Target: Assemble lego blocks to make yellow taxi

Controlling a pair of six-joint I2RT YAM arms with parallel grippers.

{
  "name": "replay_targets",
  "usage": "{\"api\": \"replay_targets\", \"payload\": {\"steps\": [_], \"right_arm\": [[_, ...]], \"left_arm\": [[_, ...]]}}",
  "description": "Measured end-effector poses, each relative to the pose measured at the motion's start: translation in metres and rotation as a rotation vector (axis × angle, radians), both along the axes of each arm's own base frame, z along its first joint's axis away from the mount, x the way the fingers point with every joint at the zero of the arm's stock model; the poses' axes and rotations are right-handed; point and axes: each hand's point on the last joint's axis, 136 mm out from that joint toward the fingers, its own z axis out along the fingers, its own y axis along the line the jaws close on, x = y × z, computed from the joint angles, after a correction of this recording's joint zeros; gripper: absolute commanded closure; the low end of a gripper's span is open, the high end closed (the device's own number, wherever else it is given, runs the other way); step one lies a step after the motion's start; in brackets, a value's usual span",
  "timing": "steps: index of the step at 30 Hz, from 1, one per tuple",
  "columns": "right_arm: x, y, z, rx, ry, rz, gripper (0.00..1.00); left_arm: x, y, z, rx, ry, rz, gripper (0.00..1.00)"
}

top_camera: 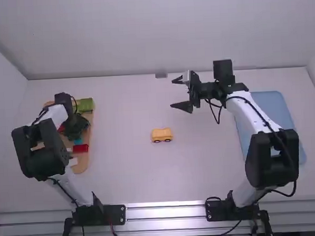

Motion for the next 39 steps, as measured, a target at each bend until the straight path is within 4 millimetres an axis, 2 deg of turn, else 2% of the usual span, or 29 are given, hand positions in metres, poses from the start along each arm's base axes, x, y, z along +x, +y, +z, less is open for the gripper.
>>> {"api": "replay_targets", "payload": {"steps": [3, 4, 5, 7, 10, 13, 18, 25, 33, 39], "right_arm": [[0.000, 0.000, 0.000, -0.001, -0.004, 0.001, 0.01], [0.000, 0.000, 0.000, -0.001, -0.004, 0.001, 0.01], [0.000, 0.000, 0.000, -0.001, -0.002, 0.000, 0.01], [0.000, 0.000, 0.000, -0.003, -0.003, -0.002, 0.01], [0.000, 0.000, 0.000, -0.003, -0.004, -0.002, 0.01], [0.001, 0.000, 0.000, -0.003, -0.007, -0.001, 0.01], [0.001, 0.000, 0.000, -0.003, -0.005, -0.002, 0.01], [0.000, 0.000, 0.000, -0.004, -0.007, -0.001, 0.01], [0.000, 0.000, 0.000, -0.004, -0.007, -0.001, 0.01], [0.001, 0.000, -0.001, -0.005, -0.006, -0.002, 0.01]], "left_arm": [[0.016, -0.005, 0.003, -0.029, -0.071, -0.060, 0.54], [0.016, -0.005, 0.003, -0.029, -0.071, -0.060, 0.54], [0.017, -0.009, 0.003, -0.045, -0.076, -0.085, 0.47], [0.018, -0.011, 0.003, -0.053, -0.079, -0.108, 0.42], [0.012, -0.011, 0.002, -0.047, -0.054, -0.120, 0.40], [0.008, -0.007, 0.001, -0.026, -0.032, -0.114, 0.41], [0.018, 0.002, -0.001, 0.022, -0.076, -0.111, 0.48], [0.007, 0.000, -0.013, 0.025, -0.055, -0.111, 0.48], [0.008, 0.001, -0.013, 0.040, -0.056, -0.152, 0.48], [0.001, -0.002, -0.015, 0.031, -0.024, -0.189, 0.49]]}}
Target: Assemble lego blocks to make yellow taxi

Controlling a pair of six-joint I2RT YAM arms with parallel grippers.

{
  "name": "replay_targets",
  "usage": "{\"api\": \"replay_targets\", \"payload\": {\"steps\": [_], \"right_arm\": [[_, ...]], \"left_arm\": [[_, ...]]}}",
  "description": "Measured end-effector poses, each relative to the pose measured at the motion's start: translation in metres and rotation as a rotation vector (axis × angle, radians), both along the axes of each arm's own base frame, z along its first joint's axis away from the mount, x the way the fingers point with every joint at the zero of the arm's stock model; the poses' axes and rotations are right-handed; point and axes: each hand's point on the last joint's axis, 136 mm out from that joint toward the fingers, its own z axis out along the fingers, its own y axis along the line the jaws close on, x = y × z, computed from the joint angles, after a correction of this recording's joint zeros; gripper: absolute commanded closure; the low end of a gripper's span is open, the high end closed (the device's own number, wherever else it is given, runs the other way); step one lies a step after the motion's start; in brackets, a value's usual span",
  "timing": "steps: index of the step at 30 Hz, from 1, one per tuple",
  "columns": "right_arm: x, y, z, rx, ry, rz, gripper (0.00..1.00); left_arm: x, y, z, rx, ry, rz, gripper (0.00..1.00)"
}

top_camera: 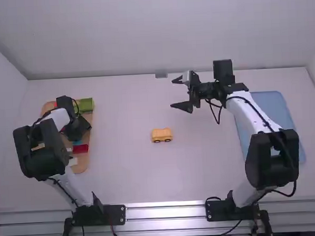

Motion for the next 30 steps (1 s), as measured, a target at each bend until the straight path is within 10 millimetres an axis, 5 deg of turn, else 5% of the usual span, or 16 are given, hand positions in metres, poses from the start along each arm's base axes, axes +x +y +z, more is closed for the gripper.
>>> {"api": "replay_targets", "payload": {"steps": [11, 30], "right_arm": [[0.000, 0.000, 0.000, -0.001, -0.001, 0.000, 0.01], [0.000, 0.000, 0.000, 0.000, 0.001, 0.000, 0.01]], "left_arm": [[0.011, 0.005, -0.001, 0.030, -0.054, -0.006, 0.50], [0.012, 0.011, -0.005, 0.069, -0.069, -0.024, 0.74]]}}
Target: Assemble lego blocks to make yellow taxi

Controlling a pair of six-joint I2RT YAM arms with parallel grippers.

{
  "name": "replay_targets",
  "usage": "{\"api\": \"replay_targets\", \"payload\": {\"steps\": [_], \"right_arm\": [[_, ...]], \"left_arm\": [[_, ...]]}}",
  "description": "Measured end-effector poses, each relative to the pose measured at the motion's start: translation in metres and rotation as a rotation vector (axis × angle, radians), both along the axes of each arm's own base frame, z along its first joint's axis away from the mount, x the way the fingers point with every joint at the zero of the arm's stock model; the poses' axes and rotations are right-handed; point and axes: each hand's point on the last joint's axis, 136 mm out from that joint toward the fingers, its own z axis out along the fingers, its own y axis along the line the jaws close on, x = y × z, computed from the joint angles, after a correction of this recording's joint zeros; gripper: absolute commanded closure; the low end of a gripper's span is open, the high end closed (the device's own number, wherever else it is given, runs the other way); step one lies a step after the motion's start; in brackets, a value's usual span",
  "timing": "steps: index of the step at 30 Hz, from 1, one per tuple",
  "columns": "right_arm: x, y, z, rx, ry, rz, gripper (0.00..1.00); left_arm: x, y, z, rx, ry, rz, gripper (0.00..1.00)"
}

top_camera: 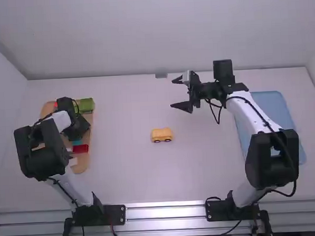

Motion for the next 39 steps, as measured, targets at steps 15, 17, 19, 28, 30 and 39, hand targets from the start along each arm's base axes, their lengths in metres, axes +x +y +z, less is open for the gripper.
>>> {"api": "replay_targets", "payload": {"steps": [15, 17, 19, 28, 30, 39], "right_arm": [[0.009, 0.009, 0.013, 0.033, 0.005, -0.023, 0.01], [0.010, 0.013, 0.016, 0.041, 0.023, -0.028, 0.01], [0.009, 0.021, 0.019, 0.054, 0.053, -0.025, 0.01], [0.003, 0.053, 0.005, 0.202, 0.121, 0.207, 0.00], [0.003, 0.053, 0.002, 0.217, 0.153, 0.234, 0.00], [-0.018, 0.071, 0.003, 0.225, 0.333, 0.339, 0.09]], "left_arm": [[0.016, -0.030, 0.110, 0.033, -0.262, -0.203, 0.85], [0.028, -0.055, 0.149, 0.056, -0.390, -0.328, 0.85], [0.037, -0.094, 0.182, 0.069, -0.523, -0.499, 0.85], [0.021, -0.263, 0.210, -0.094, -0.887, -1.154, 0.86], [0.016, -0.277, 0.216, -0.121, -0.943, -1.218, 0.86], [-0.004, -0.326, 0.235, -0.153, -1.213, -1.450, 0.88]]}}
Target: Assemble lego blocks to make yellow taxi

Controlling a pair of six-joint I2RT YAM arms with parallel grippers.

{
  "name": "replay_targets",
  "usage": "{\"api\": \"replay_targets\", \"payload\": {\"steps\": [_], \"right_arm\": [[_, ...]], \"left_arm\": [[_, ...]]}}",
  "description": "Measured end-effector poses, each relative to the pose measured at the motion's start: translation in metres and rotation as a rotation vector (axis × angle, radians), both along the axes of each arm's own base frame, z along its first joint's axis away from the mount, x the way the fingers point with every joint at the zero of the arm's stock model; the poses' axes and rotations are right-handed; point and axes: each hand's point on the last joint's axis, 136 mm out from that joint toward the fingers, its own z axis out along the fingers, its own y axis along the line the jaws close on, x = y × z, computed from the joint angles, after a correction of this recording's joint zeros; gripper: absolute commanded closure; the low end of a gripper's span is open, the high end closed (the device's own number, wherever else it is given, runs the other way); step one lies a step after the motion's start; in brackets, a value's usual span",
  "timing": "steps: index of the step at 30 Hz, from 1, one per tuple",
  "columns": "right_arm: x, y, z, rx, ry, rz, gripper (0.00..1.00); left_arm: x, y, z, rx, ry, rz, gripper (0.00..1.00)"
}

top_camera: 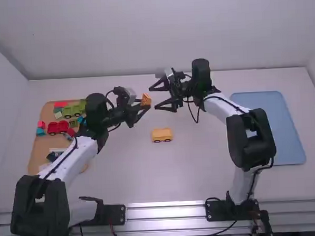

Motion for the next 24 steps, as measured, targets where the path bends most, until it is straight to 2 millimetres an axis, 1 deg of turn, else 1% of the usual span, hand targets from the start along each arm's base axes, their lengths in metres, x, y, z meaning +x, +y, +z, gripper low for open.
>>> {"api": "replay_targets", "payload": {"steps": [3, 7, 12, 13, 16, 17, 19, 20, 21, 23, 24], "right_arm": [[-0.007, 0.007, 0.003, -0.005, 0.026, 0.029, 0.13], [-0.012, 0.014, 0.007, -0.008, 0.043, 0.051, 0.22], [-0.016, 0.019, 0.007, -0.018, 0.075, 0.063, 0.34], [-0.016, 0.019, 0.007, -0.019, 0.078, 0.064, 0.38], [-0.015, 0.018, 0.007, -0.020, 0.080, 0.062, 0.41], [-0.015, 0.017, 0.007, -0.019, 0.078, 0.060, 0.45], [-0.014, 0.016, 0.007, -0.019, 0.080, 0.057, 0.46], [-0.012, 0.015, 0.007, -0.019, 0.080, 0.052, 0.52], [-0.012, 0.014, 0.007, -0.018, 0.076, 0.050, 0.55], [-0.012, 0.014, 0.007, -0.018, 0.076, 0.050, 0.58], [-0.011, 0.013, 0.007, -0.018, 0.075, 0.049, 0.61]], "left_arm": [[-0.003, -0.006, -0.002, -0.021, -0.045, -0.051, 0.89], [-0.004, -0.011, -0.002, -0.048, -0.073, -0.098, 0.90], [-0.001, -0.014, -0.002, -0.074, -0.079, -0.118, 0.91], [0.000, -0.013, -0.001, -0.083, -0.079, -0.115, 0.91], [0.000, -0.014, 0.004, -0.093, -0.093, -0.120, 0.91], [0.000, -0.014, 0.005, -0.097, -0.094, -0.119, 0.91], [0.000, -0.013, 0.005, -0.099, -0.091, -0.118, 0.91], [0.000, -0.014, 0.005, -0.102, -0.085, -0.118, 0.91], [0.000, -0.014, 0.005, -0.102, -0.085, -0.118, 0.91], [0.000, -0.014, 0.005, -0.102, -0.084, -0.118, 0.90], [0.000, -0.014, 0.005, -0.102, -0.081, -0.119, 0.90]]}}
